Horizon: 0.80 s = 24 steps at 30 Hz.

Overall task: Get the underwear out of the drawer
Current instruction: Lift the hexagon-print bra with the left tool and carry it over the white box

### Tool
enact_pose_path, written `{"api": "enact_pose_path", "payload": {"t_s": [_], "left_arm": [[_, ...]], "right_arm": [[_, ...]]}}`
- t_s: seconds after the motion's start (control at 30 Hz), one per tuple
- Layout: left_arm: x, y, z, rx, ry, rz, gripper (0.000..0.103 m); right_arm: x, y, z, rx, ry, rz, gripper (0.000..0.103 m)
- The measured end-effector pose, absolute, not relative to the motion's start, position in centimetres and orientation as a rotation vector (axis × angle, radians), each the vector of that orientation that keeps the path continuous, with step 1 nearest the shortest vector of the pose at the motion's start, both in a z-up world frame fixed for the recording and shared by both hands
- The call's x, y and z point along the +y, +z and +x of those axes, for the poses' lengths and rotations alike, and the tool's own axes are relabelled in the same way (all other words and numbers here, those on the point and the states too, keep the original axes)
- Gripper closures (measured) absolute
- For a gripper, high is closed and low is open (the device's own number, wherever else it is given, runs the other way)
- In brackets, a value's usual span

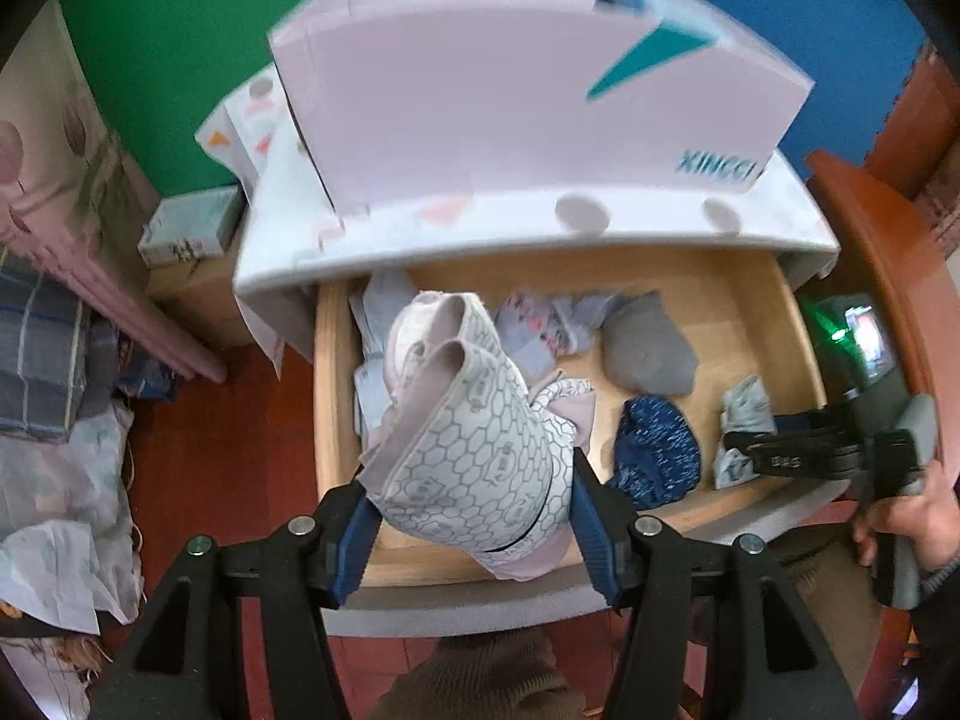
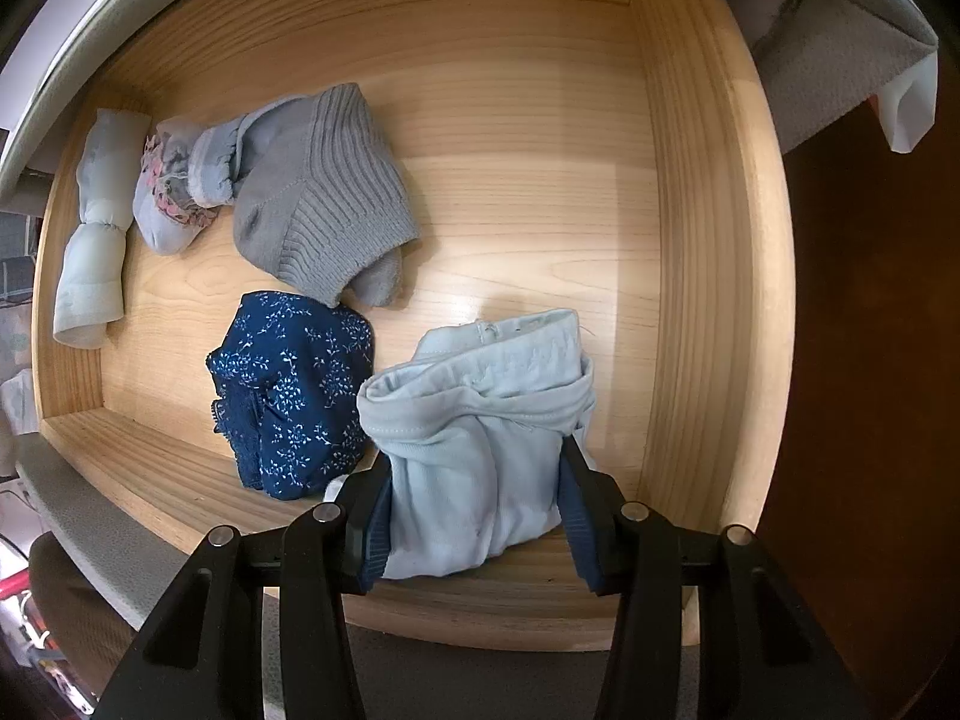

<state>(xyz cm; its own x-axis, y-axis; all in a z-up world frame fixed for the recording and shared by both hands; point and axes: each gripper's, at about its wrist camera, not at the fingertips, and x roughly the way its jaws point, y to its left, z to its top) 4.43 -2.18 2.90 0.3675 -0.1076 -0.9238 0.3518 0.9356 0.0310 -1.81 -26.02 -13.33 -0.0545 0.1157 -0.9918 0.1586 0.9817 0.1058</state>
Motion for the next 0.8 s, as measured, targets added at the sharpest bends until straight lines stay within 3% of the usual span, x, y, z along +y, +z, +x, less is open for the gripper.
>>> {"api": "enact_pose_path", "payload": {"t_s": [0.57, 0.8], "left_arm": [[-0.5, 18.3, 9.7, 0.860, -0.266, 0.159, 0.045], [-2.6, 20.4, 14.6, 0.795, -0.235, 0.196, 0.045]], "right_arm": [[-25.8, -13.2, -1.7, 1.631, -0.039, 0.205, 0.058], [-26.0, -13.1, -1.6, 1.630, -0.036, 0.218, 0.058]]}}
